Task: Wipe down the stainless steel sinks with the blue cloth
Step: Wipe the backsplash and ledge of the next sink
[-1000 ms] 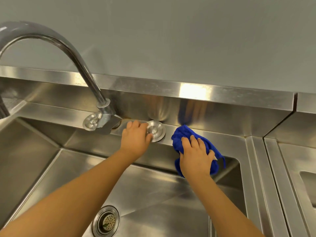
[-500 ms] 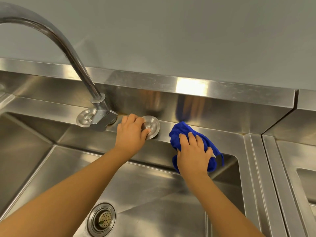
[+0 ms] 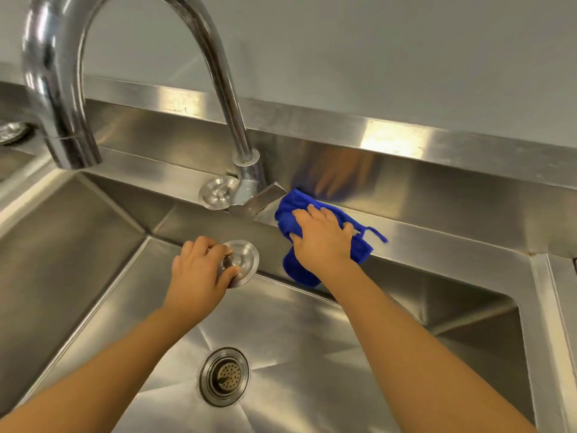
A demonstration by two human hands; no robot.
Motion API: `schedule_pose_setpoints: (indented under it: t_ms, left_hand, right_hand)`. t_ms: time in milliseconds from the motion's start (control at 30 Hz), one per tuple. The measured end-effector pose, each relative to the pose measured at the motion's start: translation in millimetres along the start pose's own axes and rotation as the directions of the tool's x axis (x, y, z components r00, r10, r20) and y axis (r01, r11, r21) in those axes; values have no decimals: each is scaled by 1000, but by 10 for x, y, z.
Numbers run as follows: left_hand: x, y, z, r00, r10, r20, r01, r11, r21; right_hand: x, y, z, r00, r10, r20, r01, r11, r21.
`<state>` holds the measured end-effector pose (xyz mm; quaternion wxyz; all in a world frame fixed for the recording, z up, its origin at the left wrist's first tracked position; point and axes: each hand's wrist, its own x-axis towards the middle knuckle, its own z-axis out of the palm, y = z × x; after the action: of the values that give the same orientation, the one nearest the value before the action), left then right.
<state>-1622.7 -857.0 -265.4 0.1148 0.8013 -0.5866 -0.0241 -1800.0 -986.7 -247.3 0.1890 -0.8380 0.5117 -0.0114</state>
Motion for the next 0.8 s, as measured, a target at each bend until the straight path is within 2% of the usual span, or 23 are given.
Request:
schedule_pose_setpoints:
  t_ms: [67, 167, 267, 333, 500, 600, 667, 800]
  left_hand:
    - [25, -30, 20, 1000, -13, 8, 13, 1000, 10]
    - [43, -56, 118, 1000, -13, 21, 14, 1000, -9]
    - [53, -81, 251, 1000, 15, 6, -15, 1000, -24]
    - [57, -61, 324, 1000, 17, 0, -17, 999, -42]
    - [101, 4, 376, 1000, 11, -18, -12, 998, -66]
    - [136, 48, 341, 999, 6, -35, -8, 998, -66]
    - [152, 110, 308, 999, 10, -31, -12, 997, -72]
    - [122, 234, 269, 999, 36, -38, -39, 995, -97]
  right_hand:
    - [-64, 145, -36, 999, 25, -24, -25, 1000, 2]
    - [-251, 389, -73, 972, 184, -146, -182, 983, 22]
    - [-283, 402, -69, 953, 246, -177, -253, 967, -22]
    - [-172, 257, -49, 961, 226, -161, -234, 971, -36]
    - [200, -146, 37, 998, -30, -60, 26, 998, -63]
    - [211, -52, 7, 995, -95, -24, 94, 995, -27]
    - [69, 138, -9, 992, -70, -105, 71, 998, -1]
    - [-360, 567, 11, 961, 96, -258, -98, 995, 2]
